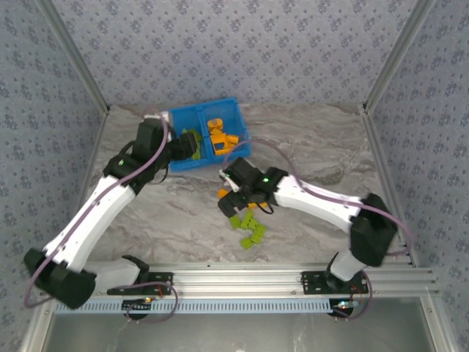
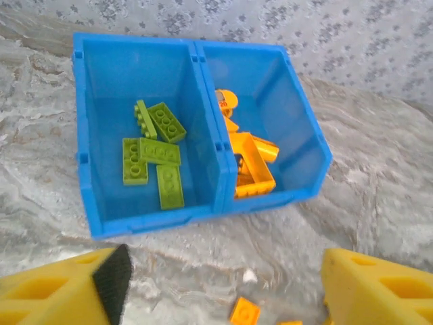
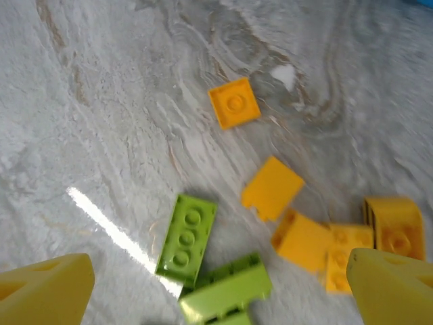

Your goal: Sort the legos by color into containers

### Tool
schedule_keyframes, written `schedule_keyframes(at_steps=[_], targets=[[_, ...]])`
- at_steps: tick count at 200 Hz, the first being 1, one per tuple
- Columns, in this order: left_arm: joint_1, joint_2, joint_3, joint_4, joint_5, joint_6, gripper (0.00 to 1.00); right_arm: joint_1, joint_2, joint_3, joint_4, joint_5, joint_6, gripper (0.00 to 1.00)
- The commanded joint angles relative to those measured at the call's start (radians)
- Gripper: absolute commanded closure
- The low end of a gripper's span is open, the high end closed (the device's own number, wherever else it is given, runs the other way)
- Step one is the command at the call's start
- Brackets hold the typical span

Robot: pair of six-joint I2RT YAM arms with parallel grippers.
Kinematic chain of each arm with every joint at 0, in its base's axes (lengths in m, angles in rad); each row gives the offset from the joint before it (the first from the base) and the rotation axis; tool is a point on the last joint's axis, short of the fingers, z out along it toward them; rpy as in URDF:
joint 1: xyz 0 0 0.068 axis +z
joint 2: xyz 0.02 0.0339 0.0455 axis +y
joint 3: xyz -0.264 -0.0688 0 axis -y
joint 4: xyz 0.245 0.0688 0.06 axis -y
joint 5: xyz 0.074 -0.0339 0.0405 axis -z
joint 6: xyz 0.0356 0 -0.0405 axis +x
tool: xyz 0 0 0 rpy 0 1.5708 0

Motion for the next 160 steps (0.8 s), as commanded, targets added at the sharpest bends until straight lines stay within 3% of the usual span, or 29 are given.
schedule_keyframes(at_steps=[1,31,81,140,160], targets=[[-0.002,-0.123,-0.087,-0.071,0.027,0.037,0.15,-0.012,0.136,0.106,-0.02,0.004,-0.124,0.03],[-0.002,-0.315,-0.191,-0.175,0.014,0.018,0.01,-0.031,0.335,0.247,-0.051,0.011,-0.141,0.06],[-0.001,-0.45,-0.32,-0.232,-0.007,-0.057,0.01,-0.071,0.487,0.33,-0.002,-0.038,-0.157,0.17],[0.0,-0.437,-0.362,-0.15,-0.021,-0.082,0.01,-0.073,0.542,0.349,-0.005,-0.095,-0.146,0.57],[0.0,-0.421,-0.361,-0.142,-0.021,-0.081,0.01,-0.074,0.527,0.339,-0.01,-0.088,-0.138,0.65]])
